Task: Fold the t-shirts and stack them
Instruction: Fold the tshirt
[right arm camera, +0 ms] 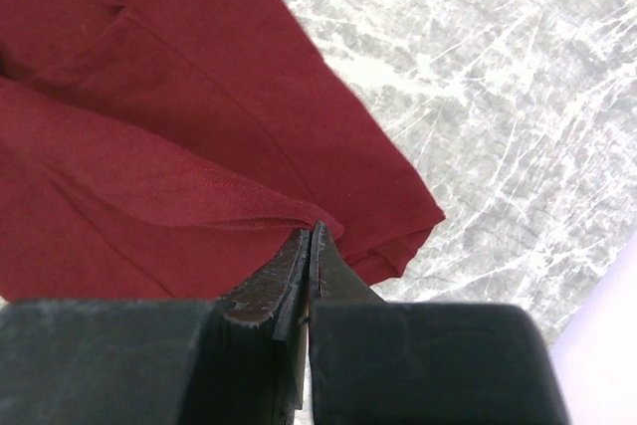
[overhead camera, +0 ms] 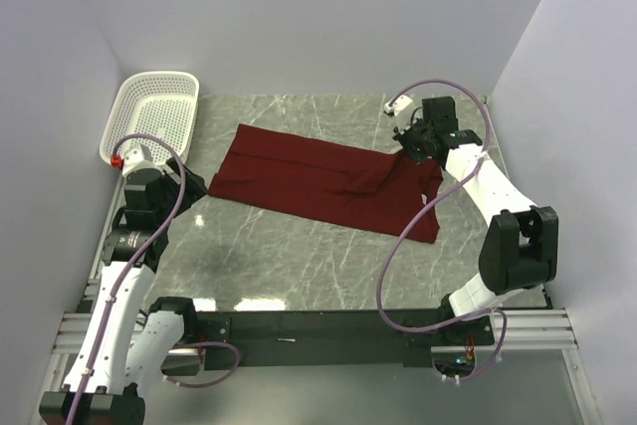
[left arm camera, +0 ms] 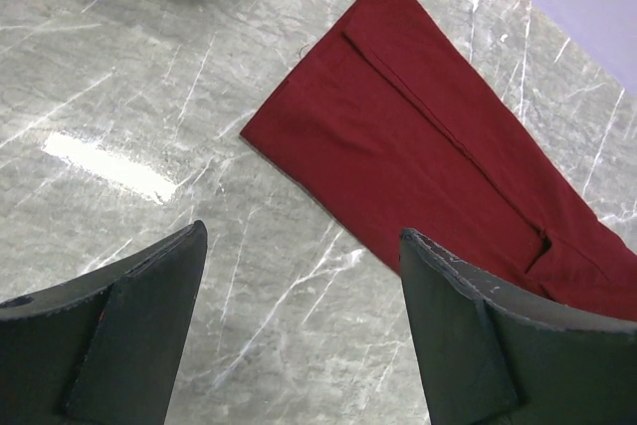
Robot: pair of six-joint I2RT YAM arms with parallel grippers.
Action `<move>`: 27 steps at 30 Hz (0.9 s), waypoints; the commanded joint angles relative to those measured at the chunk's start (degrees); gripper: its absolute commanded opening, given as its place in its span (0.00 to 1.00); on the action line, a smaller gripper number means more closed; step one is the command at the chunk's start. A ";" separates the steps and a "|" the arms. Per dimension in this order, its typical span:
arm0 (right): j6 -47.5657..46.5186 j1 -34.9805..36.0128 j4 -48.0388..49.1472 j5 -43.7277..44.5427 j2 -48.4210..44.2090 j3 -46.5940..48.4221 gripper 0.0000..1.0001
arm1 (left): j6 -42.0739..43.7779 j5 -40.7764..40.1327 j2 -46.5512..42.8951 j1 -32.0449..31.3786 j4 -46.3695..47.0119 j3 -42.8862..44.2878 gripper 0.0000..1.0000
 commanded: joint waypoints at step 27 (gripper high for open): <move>-8.65 -5.26 -14.87 -21.42 11.07 5.54 0.54 | -1.21 4.51 -4.89 -0.09 -1.61 -1.47 0.85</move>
